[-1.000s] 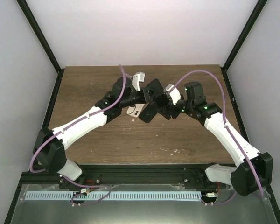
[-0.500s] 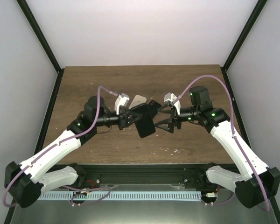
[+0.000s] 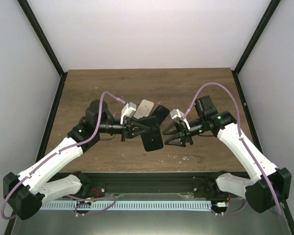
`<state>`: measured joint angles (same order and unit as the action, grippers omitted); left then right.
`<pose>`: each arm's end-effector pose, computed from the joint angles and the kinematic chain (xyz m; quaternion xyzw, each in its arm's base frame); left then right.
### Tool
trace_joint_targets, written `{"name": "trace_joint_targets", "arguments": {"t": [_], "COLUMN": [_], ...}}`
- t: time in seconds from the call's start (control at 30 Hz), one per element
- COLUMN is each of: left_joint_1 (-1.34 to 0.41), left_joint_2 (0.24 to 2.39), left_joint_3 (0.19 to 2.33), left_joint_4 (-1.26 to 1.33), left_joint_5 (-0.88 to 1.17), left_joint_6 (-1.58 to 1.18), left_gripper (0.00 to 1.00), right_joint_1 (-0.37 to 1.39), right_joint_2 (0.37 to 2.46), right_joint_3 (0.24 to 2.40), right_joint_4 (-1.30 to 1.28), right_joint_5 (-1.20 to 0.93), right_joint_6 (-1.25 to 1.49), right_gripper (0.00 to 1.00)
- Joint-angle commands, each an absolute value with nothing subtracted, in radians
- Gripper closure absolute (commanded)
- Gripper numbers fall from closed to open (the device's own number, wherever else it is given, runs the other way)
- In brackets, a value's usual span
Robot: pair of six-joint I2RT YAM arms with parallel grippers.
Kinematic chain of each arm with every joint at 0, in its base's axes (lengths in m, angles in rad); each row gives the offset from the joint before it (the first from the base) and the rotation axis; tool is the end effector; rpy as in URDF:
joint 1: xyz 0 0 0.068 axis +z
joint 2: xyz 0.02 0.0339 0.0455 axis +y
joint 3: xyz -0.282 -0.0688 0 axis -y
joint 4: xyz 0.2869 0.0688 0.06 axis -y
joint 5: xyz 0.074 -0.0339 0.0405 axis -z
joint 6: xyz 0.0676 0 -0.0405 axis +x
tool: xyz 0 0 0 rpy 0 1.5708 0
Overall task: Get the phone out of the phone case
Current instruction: Remove the phone case from the phone.
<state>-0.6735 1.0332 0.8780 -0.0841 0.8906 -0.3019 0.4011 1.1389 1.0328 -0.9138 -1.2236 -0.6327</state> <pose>0.1873 -0.2167 0.3430 0.3926 0.6484 -0.5605 0.3337 0.2002 0.1539 0.3162 -0.5251 0.6076 0.5233 0.2850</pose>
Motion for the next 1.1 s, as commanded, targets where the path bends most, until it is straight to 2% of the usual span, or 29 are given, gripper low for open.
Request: {"name": "trace_joint_targets", "arguments": {"t": [0.0,0.13,0.3,0.43,0.63,0.73,0.93,1.07], "left_joint_1": [-0.671,-0.669,-0.664,-0.629,-0.587,-0.586,-0.587,-0.586], "left_joint_2": [1.019,1.041,1.072,1.116,1.181,1.207,1.244,1.252], "left_joint_3": [0.921,0.916,0.923,0.939,0.931,0.934,0.926,0.929], "left_joint_4": [0.003,0.061,0.110,0.119,0.231,0.264,0.336,0.330], "left_joint_5": [0.848,0.857,0.887,0.945,1.049,1.077,1.114,1.137], "left_joint_6": [-0.290,-0.324,-0.362,-0.415,-0.545,-0.576,-0.631,-0.620], "left_gripper": [1.00,1.00,1.00,1.00,1.00,1.00,1.00,1.00], "right_joint_1": [0.424,0.430,0.451,0.460,0.464,0.465,0.470,0.470], "right_joint_2": [1.123,1.124,1.130,1.109,1.105,1.107,1.111,1.145], "right_joint_3": [1.026,1.012,1.014,1.017,1.031,1.033,1.041,1.066], "right_joint_4": [-0.985,-0.965,-0.953,-0.960,-1.031,-1.054,-1.045,-1.062], "right_joint_5": [-1.237,-1.212,-1.182,-1.149,-1.090,-1.089,-1.097,-1.153], "right_joint_6": [-0.755,-0.762,-0.782,-0.823,-0.918,-0.945,-0.948,-0.931], "right_gripper": [0.46,0.48,0.56,0.66,0.68,0.73,0.74,0.71]}}
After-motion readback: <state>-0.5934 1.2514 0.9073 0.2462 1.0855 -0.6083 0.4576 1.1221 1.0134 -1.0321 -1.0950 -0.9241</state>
